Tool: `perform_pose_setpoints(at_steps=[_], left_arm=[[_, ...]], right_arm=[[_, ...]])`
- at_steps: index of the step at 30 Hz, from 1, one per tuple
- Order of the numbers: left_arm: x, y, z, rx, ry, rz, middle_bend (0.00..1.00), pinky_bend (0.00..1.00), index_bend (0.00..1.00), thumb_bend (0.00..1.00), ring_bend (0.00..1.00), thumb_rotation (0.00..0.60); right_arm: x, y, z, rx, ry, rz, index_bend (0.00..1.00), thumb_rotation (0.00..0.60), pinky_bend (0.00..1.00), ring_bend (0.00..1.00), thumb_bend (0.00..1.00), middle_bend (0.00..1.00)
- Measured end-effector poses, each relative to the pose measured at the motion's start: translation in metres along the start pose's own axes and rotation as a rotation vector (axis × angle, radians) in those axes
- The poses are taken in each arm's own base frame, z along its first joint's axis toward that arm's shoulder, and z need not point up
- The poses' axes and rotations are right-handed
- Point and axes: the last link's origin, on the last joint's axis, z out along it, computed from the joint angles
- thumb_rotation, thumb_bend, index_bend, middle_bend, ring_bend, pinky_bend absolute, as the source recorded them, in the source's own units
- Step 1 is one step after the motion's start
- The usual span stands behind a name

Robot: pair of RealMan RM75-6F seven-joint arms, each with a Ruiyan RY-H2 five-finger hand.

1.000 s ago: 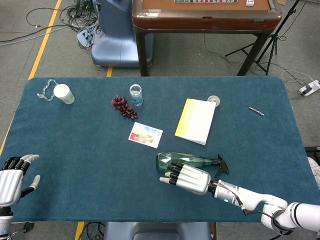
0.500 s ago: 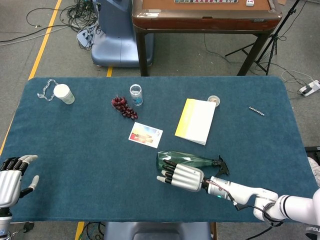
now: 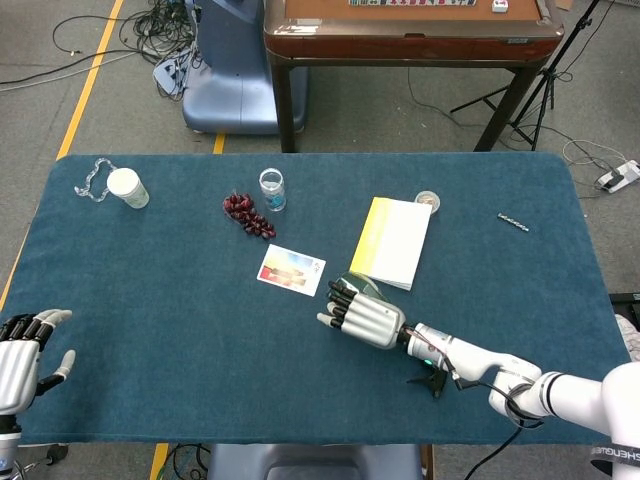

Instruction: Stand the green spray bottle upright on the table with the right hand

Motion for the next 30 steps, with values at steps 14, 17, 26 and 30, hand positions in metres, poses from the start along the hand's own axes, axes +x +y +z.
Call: perform_pose_setpoints(at_steps=[14,17,26,30], left_arm=[[-0.004,0.001,0.003,-0.008,-0.011,-0.002,0.26,0.18,0.26,0.36,0.24,0.6],[-0.004,0.001,0.003,-0.006,-0.011,-0.001,0.26,0.18,0.26,0.36,0.24,0.6],[-0.004,0.002,0.005,-0.012,-0.013,-0.005,0.26,0.18,0.26,0.36,0.24,0.6],[-0.005,0.006,0.006,-0.024,-0.017,-0.011,0.26,0.18,0.26,0.36,0.24,0.6]], right_arm=[[-0.01,0.053,0.0,-0.206,-0.011,0.135,0.17,0.6,0.05,0.12,0.31,0.26],[-0.001,0.057,-0.008,-0.214,0.038,0.142,0.17,0.6,0.05,0.12,0.24,0.26],[0.021,0.063,-0.067,-0.22,0.111,0.131,0.17,0.6,0.05,0.11,0.01,0.24],[0.018,0.053,-0.091,-0.186,0.093,0.102,0.17,0.6,0.05,0.09,0.0,0.21]])
